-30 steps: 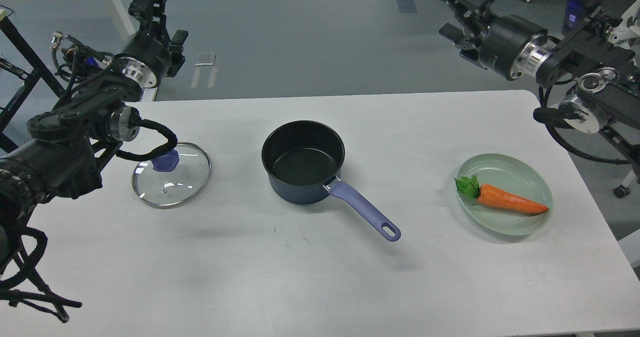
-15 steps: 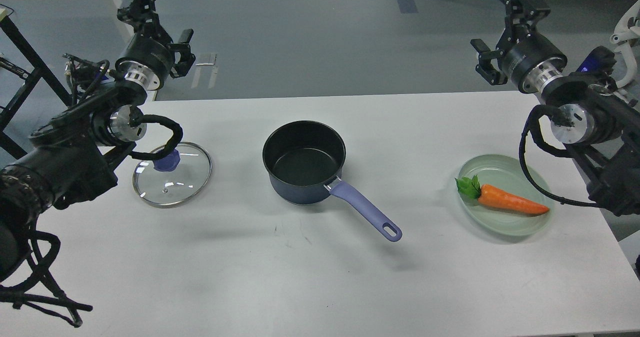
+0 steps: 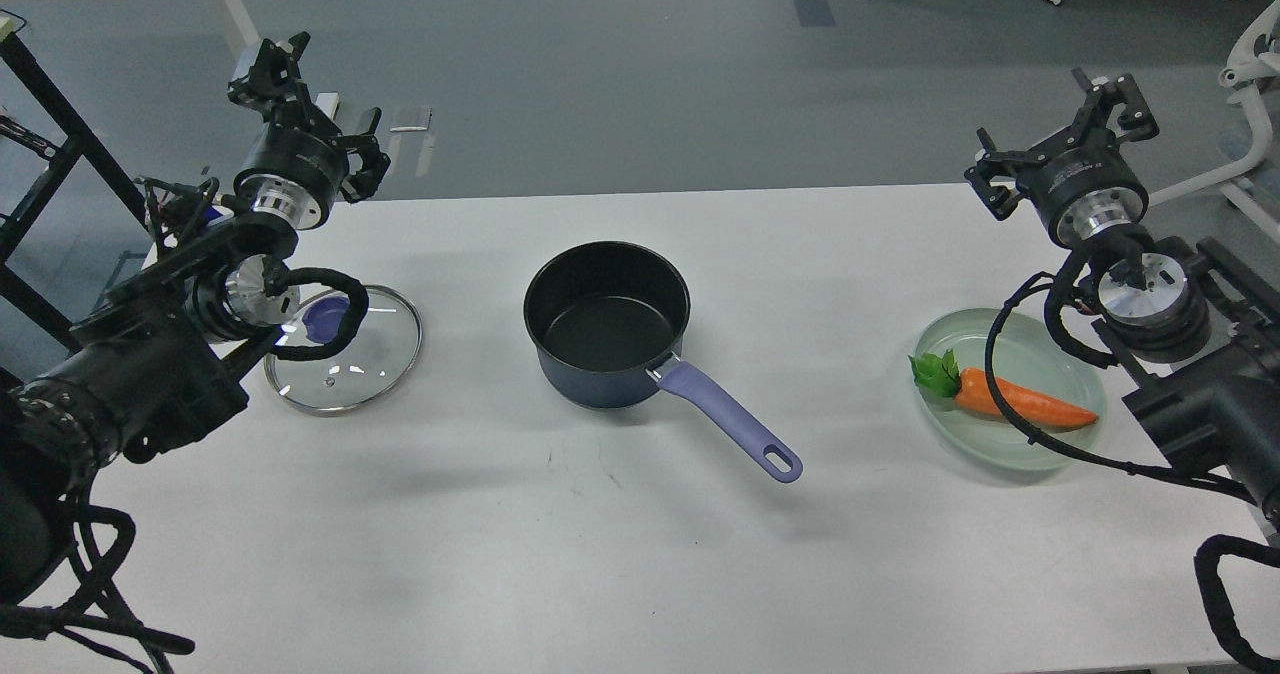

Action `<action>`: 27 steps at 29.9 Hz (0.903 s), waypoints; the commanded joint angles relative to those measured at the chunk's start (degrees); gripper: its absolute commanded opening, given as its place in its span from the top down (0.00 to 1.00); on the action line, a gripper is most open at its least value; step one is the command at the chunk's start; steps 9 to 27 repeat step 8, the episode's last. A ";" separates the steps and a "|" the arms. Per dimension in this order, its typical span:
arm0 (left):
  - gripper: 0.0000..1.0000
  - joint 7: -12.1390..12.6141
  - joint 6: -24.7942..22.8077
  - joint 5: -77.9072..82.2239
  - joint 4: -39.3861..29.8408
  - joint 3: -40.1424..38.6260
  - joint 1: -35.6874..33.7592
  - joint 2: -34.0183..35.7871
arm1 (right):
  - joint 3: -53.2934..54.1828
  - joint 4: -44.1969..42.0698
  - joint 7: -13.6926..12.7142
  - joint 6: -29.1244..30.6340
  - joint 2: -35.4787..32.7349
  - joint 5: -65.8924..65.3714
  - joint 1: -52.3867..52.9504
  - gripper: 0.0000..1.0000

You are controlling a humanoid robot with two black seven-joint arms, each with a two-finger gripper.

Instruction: Open pot lid

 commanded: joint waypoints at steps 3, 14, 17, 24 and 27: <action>0.01 0.18 0.55 -0.38 -0.19 -0.46 0.50 0.13 | 0.26 -0.08 0.25 0.27 0.45 -0.06 -0.41 0.00; 0.01 0.36 0.38 -0.46 0.43 -0.55 2.08 0.12 | 0.26 0.36 0.34 0.88 0.18 -0.15 -0.23 0.00; 0.01 0.36 0.38 -0.46 0.43 -0.55 2.08 0.12 | 0.26 0.36 0.34 0.88 0.18 -0.15 -0.23 0.00; 0.01 0.36 0.38 -0.46 0.43 -0.55 2.08 0.12 | 0.26 0.36 0.34 0.88 0.18 -0.15 -0.23 0.00; 0.01 0.36 0.38 -0.46 0.43 -0.55 2.08 0.12 | 0.26 0.36 0.34 0.88 0.18 -0.15 -0.23 0.00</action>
